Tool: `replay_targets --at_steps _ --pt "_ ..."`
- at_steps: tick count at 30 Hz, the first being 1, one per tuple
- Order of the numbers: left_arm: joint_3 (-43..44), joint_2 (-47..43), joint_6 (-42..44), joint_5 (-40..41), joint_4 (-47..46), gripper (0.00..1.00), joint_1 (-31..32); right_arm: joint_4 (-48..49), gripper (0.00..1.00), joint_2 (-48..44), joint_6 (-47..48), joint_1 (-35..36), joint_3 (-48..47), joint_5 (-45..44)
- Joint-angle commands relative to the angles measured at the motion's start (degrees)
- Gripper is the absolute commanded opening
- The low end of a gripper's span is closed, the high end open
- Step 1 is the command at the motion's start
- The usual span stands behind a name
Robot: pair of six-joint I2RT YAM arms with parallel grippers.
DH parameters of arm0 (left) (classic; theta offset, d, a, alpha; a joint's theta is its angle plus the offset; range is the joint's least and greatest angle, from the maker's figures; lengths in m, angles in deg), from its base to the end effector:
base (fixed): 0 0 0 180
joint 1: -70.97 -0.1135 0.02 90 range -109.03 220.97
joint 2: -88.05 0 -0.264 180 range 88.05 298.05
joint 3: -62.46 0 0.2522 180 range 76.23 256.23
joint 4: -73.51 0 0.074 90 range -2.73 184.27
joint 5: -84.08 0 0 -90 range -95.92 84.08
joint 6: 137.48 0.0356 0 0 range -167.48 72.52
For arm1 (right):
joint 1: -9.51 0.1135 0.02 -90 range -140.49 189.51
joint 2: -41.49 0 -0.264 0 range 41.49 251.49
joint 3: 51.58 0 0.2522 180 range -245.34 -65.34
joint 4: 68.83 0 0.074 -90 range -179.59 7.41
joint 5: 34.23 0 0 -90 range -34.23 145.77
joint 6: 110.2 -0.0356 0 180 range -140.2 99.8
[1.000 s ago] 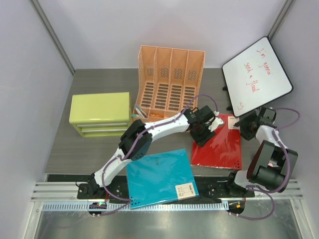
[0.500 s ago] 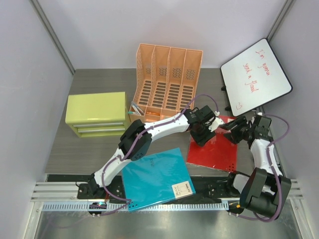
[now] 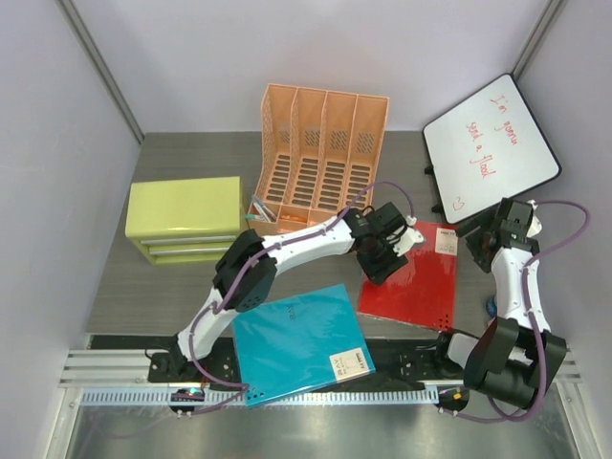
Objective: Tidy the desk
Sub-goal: Pick up the folder from the corner of the board.
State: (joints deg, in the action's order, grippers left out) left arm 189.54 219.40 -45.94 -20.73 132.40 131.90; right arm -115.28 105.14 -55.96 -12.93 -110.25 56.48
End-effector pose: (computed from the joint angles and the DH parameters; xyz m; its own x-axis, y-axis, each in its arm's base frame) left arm 0.2325 -0.4369 0.1962 -0.4092 0.7895 -0.4575 0.9124 0.3478 -0.2159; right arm 0.2057 -0.0845 0.2425 -0.3675 0.7840 -0.5003 0.7262 0.5780 0.3722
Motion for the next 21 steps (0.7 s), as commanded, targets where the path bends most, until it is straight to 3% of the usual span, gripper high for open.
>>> replay_targets --at_steps 1,9,21 --pt "-4.1 -8.6 1.4 -1.1 0.8 0.48 -1.7 -1.6 0.8 1.6 2.3 0.5 -0.1 -7.0" --pt "-11.5 -16.7 0.7 0.7 0.9 0.49 -6.5 1.9 0.8 3.5 1.1 1.0 4.5 -4.6" --pt "-10.9 -8.5 -0.8 -1.9 2.5 0.48 -10.8 4.2 0.8 2.0 -0.1 1.1 7.0 -3.4"
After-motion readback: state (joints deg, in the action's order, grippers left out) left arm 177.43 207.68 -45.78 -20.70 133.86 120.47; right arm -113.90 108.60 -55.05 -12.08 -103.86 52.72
